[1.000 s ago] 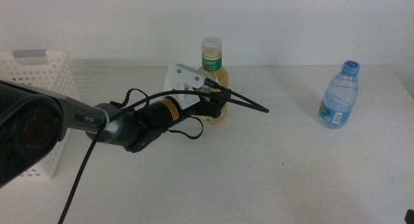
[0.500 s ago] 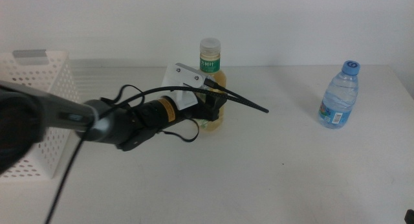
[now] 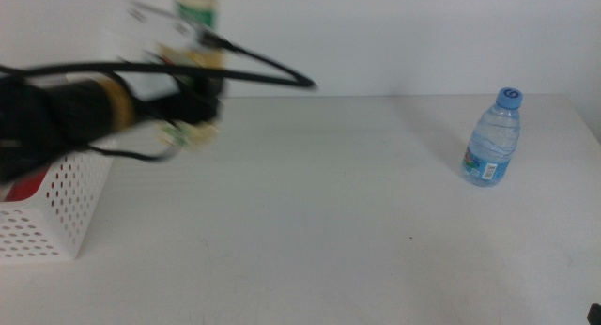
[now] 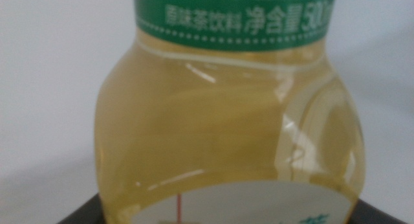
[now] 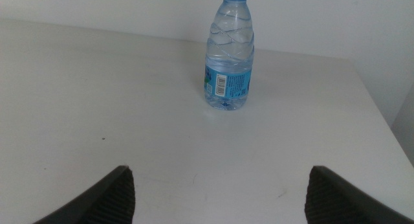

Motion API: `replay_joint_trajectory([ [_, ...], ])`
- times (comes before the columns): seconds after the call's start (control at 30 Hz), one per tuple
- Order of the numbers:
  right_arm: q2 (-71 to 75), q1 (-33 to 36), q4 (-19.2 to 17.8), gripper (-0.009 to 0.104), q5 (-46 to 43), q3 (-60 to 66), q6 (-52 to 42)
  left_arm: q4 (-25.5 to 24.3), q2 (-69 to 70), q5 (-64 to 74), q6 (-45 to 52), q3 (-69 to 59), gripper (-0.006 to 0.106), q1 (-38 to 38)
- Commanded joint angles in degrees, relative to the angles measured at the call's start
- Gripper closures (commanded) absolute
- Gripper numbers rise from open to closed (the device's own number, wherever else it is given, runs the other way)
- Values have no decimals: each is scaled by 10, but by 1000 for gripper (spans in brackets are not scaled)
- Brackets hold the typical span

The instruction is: Use arms to grab the bottles and put them into the dustbin to the left of the table.

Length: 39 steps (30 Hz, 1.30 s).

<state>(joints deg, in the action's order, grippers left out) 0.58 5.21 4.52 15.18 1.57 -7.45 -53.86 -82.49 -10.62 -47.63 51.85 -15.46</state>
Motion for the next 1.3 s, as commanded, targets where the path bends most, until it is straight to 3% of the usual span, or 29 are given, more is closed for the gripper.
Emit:
replay_joint_trajectory([
  [0.0, 15, -3, -6, 25, -42, -4, -5, -81, 91, 10, -92, 20, 86, 16],
  [0.17, 15, -3, -6, 25, -42, -4, -5, -239, 175, 46, -260, 23, 94, 68],
  [0.4, 15, -3, -6, 25, -42, -4, -5, -515, 191, -49, -567, 44, 94, 202],
  [0.53, 15, -3, -6, 25, -42, -4, -5, -507, 162, -173, -592, 66, 94, 316],
  [0.73, 15, -3, -6, 25, -42, -4, -5, -507, 125, -224, -593, 75, 94, 401],
  [1.07, 15, -3, -6, 25, -42, -4, -5, -507, 71, -182, -584, 75, 94, 401],
  [1.27, 15, -3, -6, 25, -42, -4, -5, -507, 69, -142, -477, 75, 94, 347],
])
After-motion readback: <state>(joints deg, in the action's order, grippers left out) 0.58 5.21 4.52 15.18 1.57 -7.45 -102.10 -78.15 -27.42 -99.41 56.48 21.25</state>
